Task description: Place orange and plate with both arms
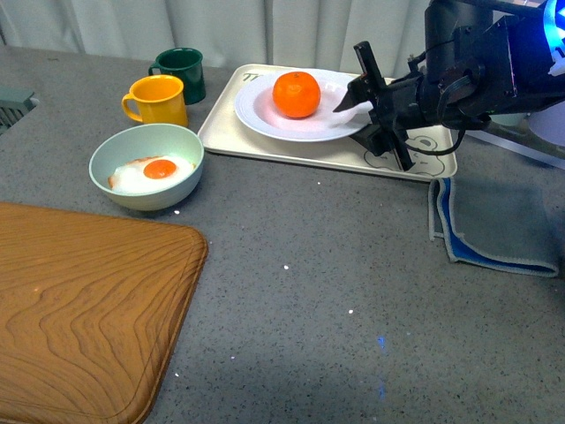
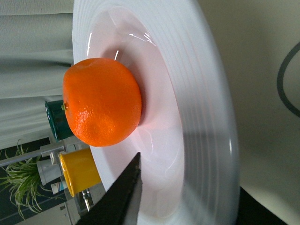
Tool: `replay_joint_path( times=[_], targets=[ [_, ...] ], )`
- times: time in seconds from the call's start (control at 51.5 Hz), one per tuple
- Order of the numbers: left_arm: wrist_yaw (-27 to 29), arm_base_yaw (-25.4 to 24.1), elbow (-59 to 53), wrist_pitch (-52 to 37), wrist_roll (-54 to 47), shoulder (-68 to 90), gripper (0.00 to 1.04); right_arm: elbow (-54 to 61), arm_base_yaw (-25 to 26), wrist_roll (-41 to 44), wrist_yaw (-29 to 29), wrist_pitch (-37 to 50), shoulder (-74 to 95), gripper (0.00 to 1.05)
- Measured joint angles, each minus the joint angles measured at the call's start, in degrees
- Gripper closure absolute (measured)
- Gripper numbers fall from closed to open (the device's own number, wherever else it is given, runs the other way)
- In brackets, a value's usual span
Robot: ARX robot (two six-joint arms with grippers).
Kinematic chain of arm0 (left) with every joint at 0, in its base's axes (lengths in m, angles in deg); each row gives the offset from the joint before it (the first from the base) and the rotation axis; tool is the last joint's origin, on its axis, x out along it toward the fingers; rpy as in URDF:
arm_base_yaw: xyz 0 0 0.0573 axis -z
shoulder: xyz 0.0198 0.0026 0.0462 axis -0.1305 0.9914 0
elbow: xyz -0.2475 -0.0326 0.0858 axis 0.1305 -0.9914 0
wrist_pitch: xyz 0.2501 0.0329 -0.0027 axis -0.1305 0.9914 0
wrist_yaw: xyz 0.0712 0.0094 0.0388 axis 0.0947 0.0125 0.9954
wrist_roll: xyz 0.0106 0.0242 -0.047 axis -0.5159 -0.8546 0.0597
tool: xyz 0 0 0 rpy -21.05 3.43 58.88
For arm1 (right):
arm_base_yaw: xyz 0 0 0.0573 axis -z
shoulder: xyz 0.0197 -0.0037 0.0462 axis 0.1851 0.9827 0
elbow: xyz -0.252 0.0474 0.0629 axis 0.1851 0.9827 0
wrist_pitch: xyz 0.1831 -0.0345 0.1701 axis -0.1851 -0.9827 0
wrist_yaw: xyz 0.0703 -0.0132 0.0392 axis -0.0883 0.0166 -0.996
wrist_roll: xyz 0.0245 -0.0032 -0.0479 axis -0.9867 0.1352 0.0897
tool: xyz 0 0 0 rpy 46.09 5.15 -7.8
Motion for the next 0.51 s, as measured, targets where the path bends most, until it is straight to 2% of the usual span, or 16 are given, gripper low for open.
replay_joint_path(
  times=[0.253, 0.272, 0.389, 0.505],
  targets=[
    [0.0, 0.0, 0.0, 0.0, 0.0, 0.0, 0.07, 1.2, 0.1, 0.7, 1.2, 0.8, -0.4, 0.3],
    [0.0, 0.0, 0.0, 0.0, 0.0, 0.0, 0.07, 2.1, 0.1, 1.0, 2.0, 1.0, -0.9, 0.23],
    [0.0, 0.0, 0.0, 0.0, 0.0, 0.0, 0.07, 4.5, 0.1, 3.1, 4.7, 1.0, -3.1, 0.08],
    [0.0, 0.0, 0.0, 0.0, 0.0, 0.0, 0.07, 7.8, 0.2, 7.0, 7.6, 1.6, -5.5, 0.1]
  ],
)
